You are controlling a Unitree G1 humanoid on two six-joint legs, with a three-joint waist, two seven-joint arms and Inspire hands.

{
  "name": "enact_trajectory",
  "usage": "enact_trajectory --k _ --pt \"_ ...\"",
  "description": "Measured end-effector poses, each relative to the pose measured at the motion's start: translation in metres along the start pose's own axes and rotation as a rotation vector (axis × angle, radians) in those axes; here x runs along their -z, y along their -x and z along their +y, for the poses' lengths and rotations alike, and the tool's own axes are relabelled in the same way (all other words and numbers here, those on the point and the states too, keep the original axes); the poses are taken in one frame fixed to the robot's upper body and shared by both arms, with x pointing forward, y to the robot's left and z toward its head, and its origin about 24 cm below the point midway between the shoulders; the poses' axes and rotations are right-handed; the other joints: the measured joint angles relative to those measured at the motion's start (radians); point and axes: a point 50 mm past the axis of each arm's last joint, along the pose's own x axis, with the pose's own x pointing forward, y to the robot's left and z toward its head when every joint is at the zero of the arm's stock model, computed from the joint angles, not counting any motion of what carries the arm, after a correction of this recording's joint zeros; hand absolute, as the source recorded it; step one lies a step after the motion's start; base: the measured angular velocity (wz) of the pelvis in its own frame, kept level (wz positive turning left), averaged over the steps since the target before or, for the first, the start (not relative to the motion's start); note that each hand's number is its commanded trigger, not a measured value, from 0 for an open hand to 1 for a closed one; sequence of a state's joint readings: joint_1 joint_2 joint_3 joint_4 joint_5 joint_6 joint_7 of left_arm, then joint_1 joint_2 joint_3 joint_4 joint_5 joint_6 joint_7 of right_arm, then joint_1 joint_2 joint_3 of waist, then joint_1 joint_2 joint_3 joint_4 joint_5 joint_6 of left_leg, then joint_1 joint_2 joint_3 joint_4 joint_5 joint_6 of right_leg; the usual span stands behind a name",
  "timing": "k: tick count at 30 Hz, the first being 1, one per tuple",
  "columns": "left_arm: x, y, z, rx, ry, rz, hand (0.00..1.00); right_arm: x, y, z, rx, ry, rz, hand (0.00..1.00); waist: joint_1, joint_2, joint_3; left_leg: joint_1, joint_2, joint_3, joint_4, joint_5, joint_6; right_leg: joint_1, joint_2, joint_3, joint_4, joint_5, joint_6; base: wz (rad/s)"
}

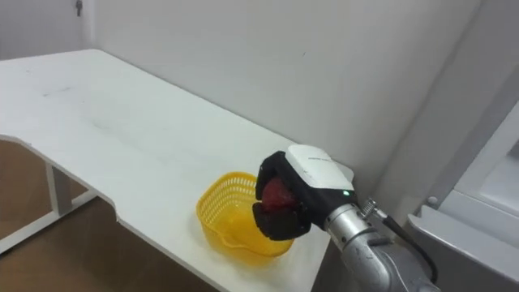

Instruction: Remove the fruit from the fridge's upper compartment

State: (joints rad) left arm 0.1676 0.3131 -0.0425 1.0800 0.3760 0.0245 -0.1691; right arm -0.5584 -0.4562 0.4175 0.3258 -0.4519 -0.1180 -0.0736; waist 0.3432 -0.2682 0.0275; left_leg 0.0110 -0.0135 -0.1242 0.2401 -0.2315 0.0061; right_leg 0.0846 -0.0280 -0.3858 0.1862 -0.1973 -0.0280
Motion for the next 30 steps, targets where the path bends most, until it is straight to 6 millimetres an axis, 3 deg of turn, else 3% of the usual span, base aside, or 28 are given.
enact_trajectory --k 30 --pt "0.006 0.002 0.004 -0.007 -0.024 0.04 0.0 0.015 0.001 0.009 -0.038 -0.041 0.084 1.0 0.022 0.006 0.0023 -0.006 0.001 -0.001 -0.001 0.0 0.0 -0.004 0.002 0.002 -0.001 0.0 0.0 0.0"
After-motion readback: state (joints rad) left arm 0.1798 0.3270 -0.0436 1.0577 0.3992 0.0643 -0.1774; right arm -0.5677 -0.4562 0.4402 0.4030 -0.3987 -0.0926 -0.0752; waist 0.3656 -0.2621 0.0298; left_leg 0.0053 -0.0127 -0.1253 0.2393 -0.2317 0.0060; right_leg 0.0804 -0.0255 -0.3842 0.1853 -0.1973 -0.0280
